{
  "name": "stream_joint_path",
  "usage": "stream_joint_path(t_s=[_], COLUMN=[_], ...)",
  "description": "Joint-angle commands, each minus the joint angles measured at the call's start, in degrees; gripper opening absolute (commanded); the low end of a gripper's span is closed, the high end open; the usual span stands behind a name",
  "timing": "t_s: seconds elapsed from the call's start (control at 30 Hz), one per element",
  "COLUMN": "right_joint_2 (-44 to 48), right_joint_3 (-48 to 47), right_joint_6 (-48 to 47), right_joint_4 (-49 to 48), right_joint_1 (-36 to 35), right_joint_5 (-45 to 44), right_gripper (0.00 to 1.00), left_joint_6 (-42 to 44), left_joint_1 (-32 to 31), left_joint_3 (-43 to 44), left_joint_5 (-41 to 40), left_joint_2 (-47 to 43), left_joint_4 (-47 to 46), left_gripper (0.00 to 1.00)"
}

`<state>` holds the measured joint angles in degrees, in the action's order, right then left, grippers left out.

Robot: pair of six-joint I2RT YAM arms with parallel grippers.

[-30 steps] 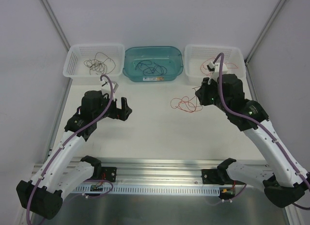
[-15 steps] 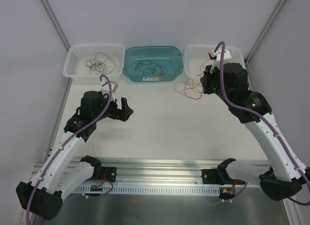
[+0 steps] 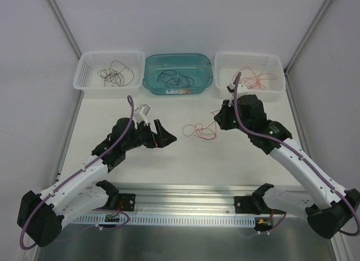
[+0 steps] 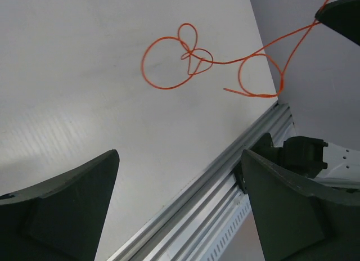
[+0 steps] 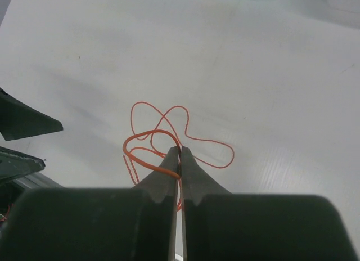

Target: Untangle the cables

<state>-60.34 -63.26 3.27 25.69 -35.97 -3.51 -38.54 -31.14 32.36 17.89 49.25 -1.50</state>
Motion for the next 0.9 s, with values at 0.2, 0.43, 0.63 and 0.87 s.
stream_joint_path(t_s=[0.2,0.43,0.63,0.87], right_joint_2=[1.45,0.66,0.66,0.57], right_joint_3=[6.05,7.01,7.37,7.81], right_joint_6=[6.05,6.31,6.22,6.40], right_joint_4=[-10.31,-12.16,-12.69,-12.95], right_joint_1=[-5.16,-7.10,-7.98,-8.33], right_joint_5=[2.72,2.98,3.07,3.07], right_gripper=[0.01,0.01,0.01,0.01], left_joint_6=[-10.32,-9.36,-8.65,-8.56], left_joint_1=[-9.38,-12.72,-13.86,-14.48], left_joint_3=[2.71,5.43,6.40,6.67], left_joint_5=[-5.14,-6.11,-5.67,-4.00], left_joint_2=[10.50,17.09,19.30,20.35], left_joint_4=[-16.69,-18.28,-19.77,-20.91], left_gripper=[0.80,0.64,0.54,0.35])
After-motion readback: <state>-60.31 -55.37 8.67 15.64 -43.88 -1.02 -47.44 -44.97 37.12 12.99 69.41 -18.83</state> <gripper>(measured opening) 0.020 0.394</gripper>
